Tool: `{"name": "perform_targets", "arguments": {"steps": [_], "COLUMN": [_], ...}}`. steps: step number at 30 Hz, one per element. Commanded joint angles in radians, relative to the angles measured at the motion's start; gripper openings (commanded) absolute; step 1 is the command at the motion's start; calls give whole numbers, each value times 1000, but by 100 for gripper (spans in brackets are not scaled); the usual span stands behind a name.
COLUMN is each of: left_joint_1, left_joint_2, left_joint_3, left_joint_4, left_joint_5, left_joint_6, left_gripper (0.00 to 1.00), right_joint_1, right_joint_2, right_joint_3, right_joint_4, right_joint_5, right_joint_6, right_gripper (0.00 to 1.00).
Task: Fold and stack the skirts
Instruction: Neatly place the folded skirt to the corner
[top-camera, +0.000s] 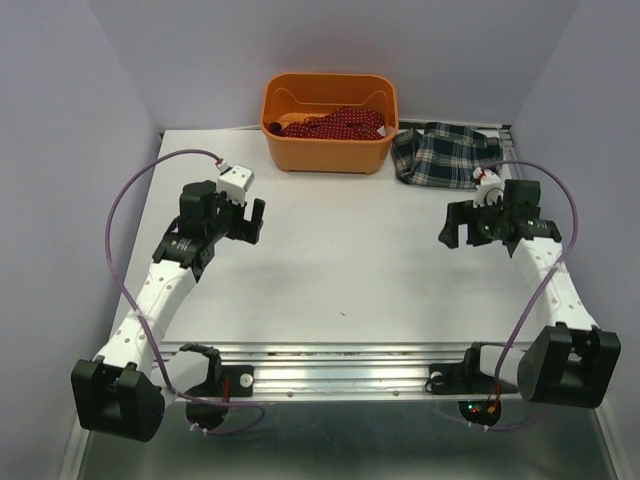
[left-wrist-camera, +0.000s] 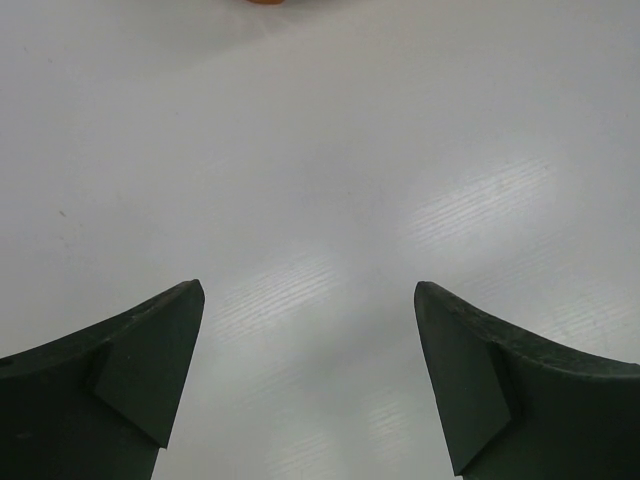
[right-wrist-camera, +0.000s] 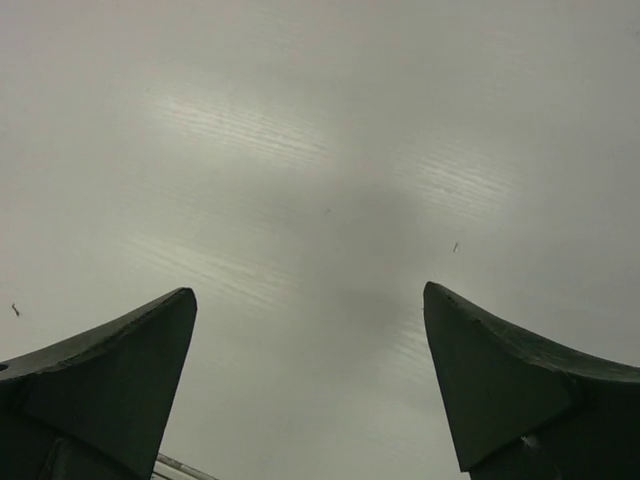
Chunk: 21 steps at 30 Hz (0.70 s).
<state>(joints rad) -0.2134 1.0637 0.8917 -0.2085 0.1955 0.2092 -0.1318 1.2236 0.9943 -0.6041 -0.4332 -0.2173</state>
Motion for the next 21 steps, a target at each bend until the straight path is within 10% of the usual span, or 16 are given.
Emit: {"name": "perform_targets", "arguments": {"steps": [1, 8, 21], "left_joint_1": [6, 6, 9], "left_joint_2": [-73, -103, -48], "left_joint_3": [-31, -46, 38], "left_joint_4": [32, 3, -37], "left_joint_5": [-31, -31, 12], "left_joint_6": [35, 29, -24], "left_gripper": [99, 98, 98], "right_joint_1": [-8, -8, 172], "right_joint_2": [-116, -110, 418], "right_joint_3": [-60, -31, 662], "right_joint_4": [43, 115, 162], "right_joint_5": [-44, -68, 5], "right_joint_6": [24, 110, 210], "right_gripper": [100, 100, 100]}}
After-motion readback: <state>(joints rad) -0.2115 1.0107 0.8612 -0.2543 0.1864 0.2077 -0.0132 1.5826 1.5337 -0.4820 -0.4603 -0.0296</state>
